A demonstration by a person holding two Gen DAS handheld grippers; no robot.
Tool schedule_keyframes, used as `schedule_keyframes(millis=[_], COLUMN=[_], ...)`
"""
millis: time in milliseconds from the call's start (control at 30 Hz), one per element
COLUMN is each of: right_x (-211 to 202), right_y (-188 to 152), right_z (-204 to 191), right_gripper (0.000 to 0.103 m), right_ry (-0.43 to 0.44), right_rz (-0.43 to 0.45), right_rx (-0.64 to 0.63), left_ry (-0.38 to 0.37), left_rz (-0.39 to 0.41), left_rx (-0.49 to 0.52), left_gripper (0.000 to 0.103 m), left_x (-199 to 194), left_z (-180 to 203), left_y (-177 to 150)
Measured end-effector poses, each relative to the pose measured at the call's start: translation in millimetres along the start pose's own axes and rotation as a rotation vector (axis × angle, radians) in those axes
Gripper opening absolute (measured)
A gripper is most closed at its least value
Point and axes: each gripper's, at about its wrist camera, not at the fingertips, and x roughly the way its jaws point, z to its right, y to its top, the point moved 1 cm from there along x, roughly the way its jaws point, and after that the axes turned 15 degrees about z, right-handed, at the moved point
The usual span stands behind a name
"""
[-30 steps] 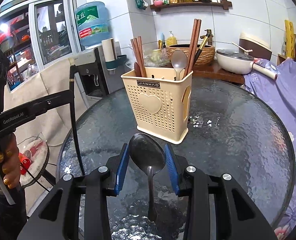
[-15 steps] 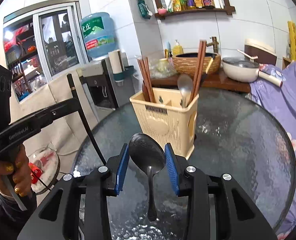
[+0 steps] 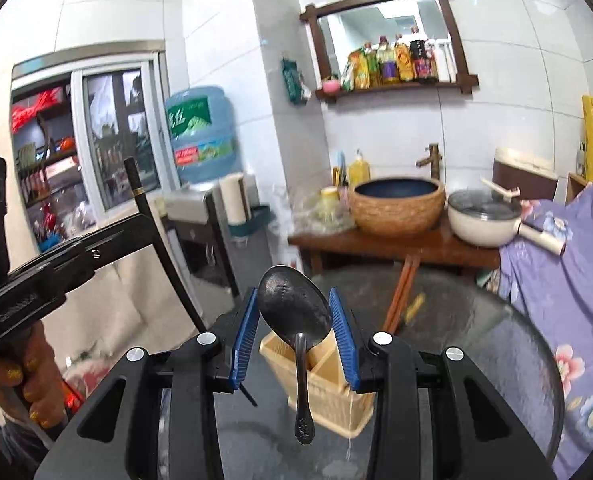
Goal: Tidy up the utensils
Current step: 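Raise the metal spoon with the right tool while the left tool lifts the black chopstick over the holder, then lower the chopstick and spoon into the holder and open both tools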
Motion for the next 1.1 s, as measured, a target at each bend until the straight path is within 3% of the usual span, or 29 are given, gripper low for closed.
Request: schedule_keyframes(millis=[200,500,800,1100], right_x=[32,59,59,62], right_y=[10,-49,-92,-118], right_z=[7,12,15,21], right_gripper=[0.036,0.036,0.036,0.036], right_ry=[-0.047,-0.105,-0.134,-0.153], right_rz=[0.07,0.063,0.031,-0.022], right_rx=[-0.031,-0.102,-0.12,-0.123], left_ry=[0.038,0.111,0.111,0.111], left_rz=[0.003,-0.087,-0.185,-0.248], left_rx=[0.004,-0.035,-0.054,-0.026], left_gripper=[0.007,0.007,0.007,0.008], left_x=[41,101,108,107], left_z=[-4,-26,-31,-33], left_y=[11,-53,-117,-154])
